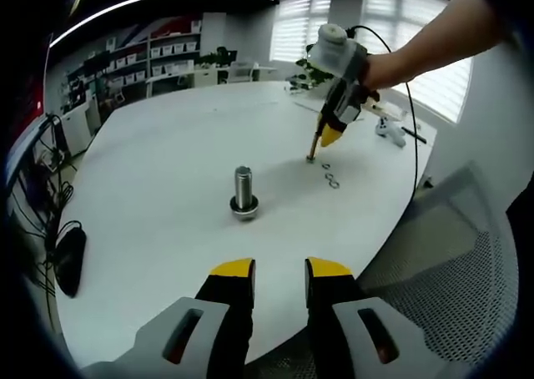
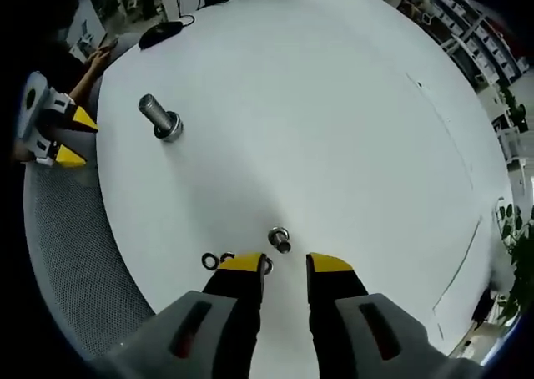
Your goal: Place the washer onto the threaded stud by aligning its center hole with the stud, sliding it down to the base, and recovering from edge contact or off-axis alignment until the washer reaches the visible bottom stop.
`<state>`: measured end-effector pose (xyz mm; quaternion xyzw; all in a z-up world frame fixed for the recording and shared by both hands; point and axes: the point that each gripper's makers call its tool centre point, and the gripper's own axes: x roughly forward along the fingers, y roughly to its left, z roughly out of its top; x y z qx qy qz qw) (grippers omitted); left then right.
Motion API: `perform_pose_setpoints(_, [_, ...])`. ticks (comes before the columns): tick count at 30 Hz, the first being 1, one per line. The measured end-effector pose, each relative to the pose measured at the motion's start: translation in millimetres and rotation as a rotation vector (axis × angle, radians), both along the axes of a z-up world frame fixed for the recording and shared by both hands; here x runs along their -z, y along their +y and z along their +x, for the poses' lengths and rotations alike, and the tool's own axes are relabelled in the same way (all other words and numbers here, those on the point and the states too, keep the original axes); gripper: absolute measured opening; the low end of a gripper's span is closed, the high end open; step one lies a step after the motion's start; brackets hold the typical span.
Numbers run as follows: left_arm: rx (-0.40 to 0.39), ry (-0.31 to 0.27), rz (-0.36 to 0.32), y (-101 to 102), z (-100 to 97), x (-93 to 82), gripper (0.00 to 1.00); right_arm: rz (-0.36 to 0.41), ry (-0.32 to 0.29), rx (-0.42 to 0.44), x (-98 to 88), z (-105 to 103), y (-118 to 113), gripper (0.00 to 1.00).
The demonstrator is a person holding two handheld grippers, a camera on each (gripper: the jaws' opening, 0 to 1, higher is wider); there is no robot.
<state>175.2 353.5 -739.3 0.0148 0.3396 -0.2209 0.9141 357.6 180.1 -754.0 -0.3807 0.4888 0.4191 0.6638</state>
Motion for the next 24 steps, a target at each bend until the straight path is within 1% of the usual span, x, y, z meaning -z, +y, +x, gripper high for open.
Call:
perform_pose_setpoints(4, [0.004, 0.002, 0.001, -0.4, -0.4, 0.8, 0.22, 0.015, -0.006, 0.018, -0.9, -2.3, -6.9, 0.23])
perform_pose_setpoints(10, [0.001, 0.003, 0.002, 0.4, -0.6, 0.4, 0.22, 0.026, 0.014, 0.041, 8.7, -11.1, -14.3, 0.23])
perform_pose_setpoints(15, [0.0, 0.006, 0.004, 1.1, -0.8, 1.2, 0.21, 0.022, 0.033, 0.043, 19.7, -18.4, -12.8, 0.23])
perform_pose_setpoints(24, [-0.005, 0.008, 0.008, 2.3, -0.8, 2.1, 0.21, 0.032, 0.056, 0.069, 32.4, -19.8, -8.7, 0.23])
